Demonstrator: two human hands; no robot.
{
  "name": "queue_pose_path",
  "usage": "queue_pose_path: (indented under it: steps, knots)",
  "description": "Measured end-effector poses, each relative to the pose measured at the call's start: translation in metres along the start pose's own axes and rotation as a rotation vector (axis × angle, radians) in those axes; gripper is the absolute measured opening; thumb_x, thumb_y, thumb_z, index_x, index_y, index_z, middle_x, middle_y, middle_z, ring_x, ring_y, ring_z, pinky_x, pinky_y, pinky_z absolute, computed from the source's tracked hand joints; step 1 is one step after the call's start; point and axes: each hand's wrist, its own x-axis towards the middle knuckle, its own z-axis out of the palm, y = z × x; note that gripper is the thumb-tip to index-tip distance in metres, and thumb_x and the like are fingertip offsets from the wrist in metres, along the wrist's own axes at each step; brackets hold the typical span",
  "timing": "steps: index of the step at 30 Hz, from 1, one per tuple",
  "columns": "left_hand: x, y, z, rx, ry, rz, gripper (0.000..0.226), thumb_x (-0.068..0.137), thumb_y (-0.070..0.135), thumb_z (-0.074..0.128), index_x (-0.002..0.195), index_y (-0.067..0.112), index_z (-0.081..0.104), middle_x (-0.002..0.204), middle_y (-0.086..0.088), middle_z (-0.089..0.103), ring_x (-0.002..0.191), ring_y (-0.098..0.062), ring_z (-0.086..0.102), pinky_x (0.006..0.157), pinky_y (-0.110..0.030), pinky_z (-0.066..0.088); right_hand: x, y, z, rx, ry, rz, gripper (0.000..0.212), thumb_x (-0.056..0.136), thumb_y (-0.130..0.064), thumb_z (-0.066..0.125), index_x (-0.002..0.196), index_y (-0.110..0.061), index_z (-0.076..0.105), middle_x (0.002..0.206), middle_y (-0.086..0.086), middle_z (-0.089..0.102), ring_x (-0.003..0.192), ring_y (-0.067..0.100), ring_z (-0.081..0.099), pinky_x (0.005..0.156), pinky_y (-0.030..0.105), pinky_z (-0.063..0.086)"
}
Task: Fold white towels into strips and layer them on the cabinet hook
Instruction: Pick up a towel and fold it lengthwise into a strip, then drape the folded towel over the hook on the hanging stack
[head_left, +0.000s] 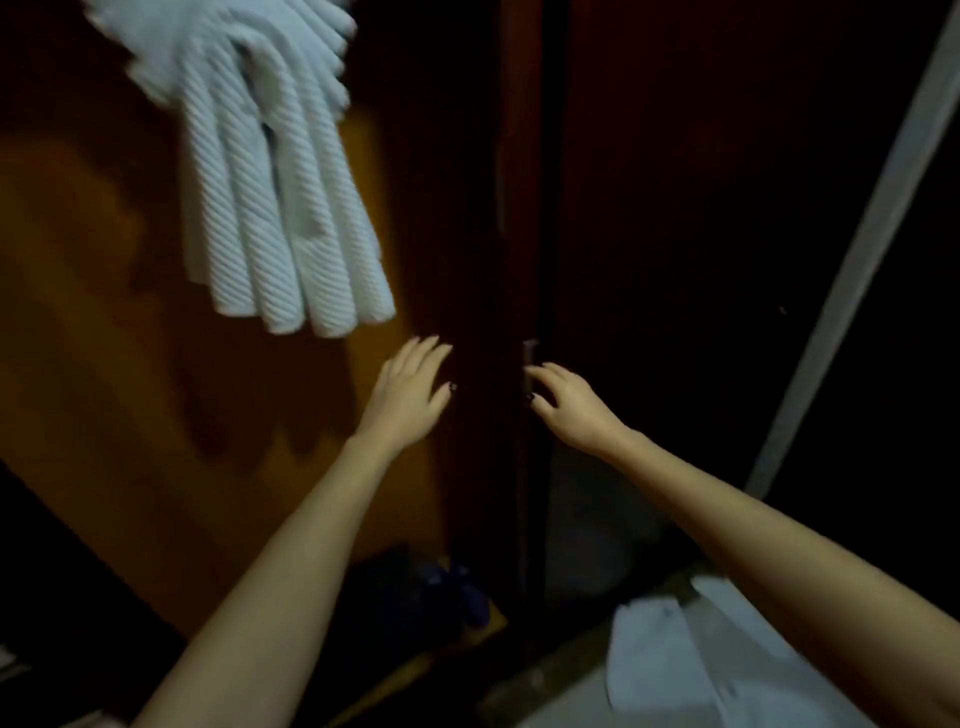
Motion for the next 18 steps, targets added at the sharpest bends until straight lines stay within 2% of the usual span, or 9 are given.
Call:
queue_pose_path:
  steps: [4,6,11,14,18]
  knots:
    - [-0.049,0.089,0.109,-0.072,-0.289,0.065,0.059,0.103,0.038,0.040,0.155,0.025,0.017,0.163,0.003,0.011,0.150,-0.017,0.001,0.121,-0.046,0.006,-0.121,0.105,0.017,-0.162,-0.153,0.327,0.055,0.102,-0.035,0.046,0.153,-0.028,0.027,0.162,0.007,0.019,0.148,0.034,0.017,0.118,0.051,0.024]
    - [-0.064,0.135,0.153,-0.072,-0.395,0.121,0.060,0.102,0.040,0.040,0.155,0.026,0.016,0.163,0.004,0.010,0.150,-0.017,0.000,0.121,-0.046,0.006,-0.176,0.146,0.013,-0.168,-0.171,0.489,0.057,0.101,-0.036,0.047,0.153,-0.028,0.026,0.161,0.007,0.020,0.146,0.035,0.019,0.117,0.051,0.025]
    - [-0.077,0.258,0.236,-0.078,-0.642,0.344,0.061,0.102,0.039,0.040,0.155,0.026,0.014,0.164,0.004,0.007,0.150,-0.020,-0.001,0.119,-0.051,0.006,-0.289,0.236,-0.016,-0.146,-0.216,0.765,0.063,0.100,-0.040,0.047,0.155,-0.024,0.020,0.161,0.011,0.018,0.147,0.034,0.018,0.116,0.051,0.024]
    - [-0.068,0.337,0.274,-0.100,-0.719,0.481,0.061,0.102,0.041,0.039,0.155,0.026,0.014,0.163,0.003,0.007,0.150,-0.021,-0.001,0.119,-0.053,0.007,-0.337,0.291,-0.045,-0.114,-0.189,0.943,0.068,0.100,-0.042,0.048,0.156,-0.023,0.016,0.162,0.011,0.015,0.147,0.035,0.017,0.116,0.053,0.024]
    - [-0.039,0.445,0.317,-0.125,-0.723,0.607,0.062,0.102,0.043,0.039,0.156,0.026,0.013,0.163,0.003,0.008,0.150,-0.021,0.001,0.119,-0.053,0.007,-0.385,0.369,-0.098,-0.113,-0.131,1.089,0.069,0.099,-0.041,0.049,0.156,-0.020,0.016,0.161,0.013,0.017,0.146,0.038,0.018,0.116,0.052,0.025]
